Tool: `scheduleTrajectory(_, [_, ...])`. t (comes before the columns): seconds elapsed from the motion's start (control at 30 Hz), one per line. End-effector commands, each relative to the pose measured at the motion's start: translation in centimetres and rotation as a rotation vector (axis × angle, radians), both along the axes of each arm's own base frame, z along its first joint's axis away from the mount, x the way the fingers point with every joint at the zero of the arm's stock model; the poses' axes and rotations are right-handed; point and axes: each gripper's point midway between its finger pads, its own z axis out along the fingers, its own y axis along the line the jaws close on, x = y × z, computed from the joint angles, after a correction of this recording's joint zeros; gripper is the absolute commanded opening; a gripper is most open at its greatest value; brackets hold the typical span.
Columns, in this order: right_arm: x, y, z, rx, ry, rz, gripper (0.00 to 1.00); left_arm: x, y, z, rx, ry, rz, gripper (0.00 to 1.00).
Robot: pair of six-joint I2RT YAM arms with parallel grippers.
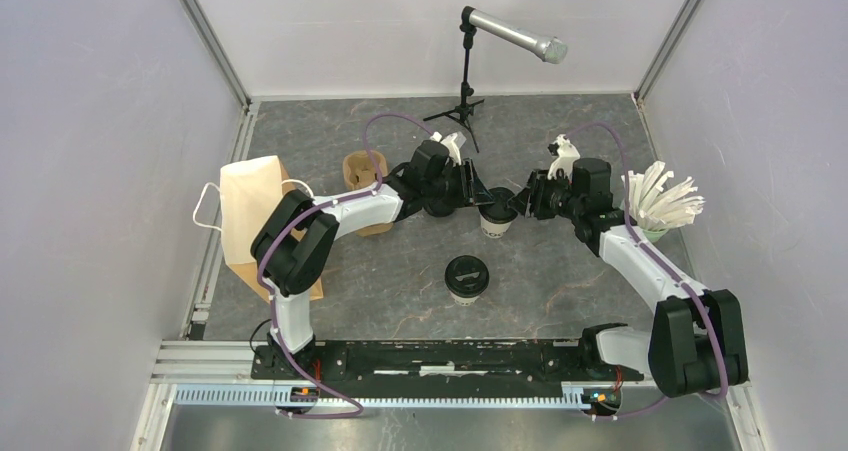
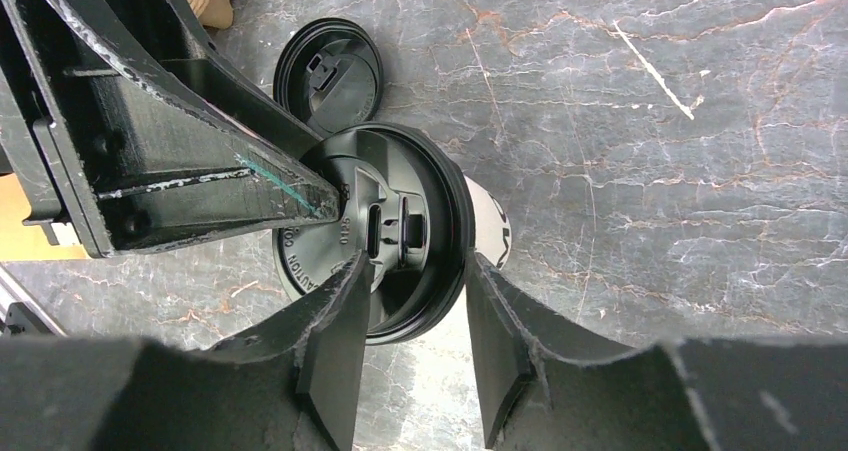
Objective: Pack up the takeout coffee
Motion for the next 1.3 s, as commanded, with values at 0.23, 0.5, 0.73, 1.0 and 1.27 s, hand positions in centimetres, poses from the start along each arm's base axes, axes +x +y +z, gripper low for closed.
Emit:
scheduleTrajectory(0.23, [-2.5,-0.9,-4.8,-0.019,0.07,-0.031,0.33,-2.3,2.2,-5.4,0.184,0.12,0.008,0.49])
scheduleTrajectory(0.5, [-7.3,-2.0,-11.5,-0.036,0.189,-0.065,0.32,-2.6,2.6,-6.6,0.209,0.141,0.013,0.49])
scheduleTrajectory(0.73, [-8.6,-2.1,-12.9,-0.019,0.202,-0.077,0.32,-2.9,3.7,-8.0,0.262,0.15,0.033,0.49])
scheduleTrajectory(1.0, [-4.3,-0.4,-6.4,0.039,0.048,-0.009,0.37,-3.1,3.3,-7.5,0.235,0.141,0.013,0.49])
scheduleTrajectory(1.27, [1.1,-2.5,5.2,0.054,-0.133,-0.1,0.39,-2.9,2.9,-6.6,0.23,0.131,0.009,0.49])
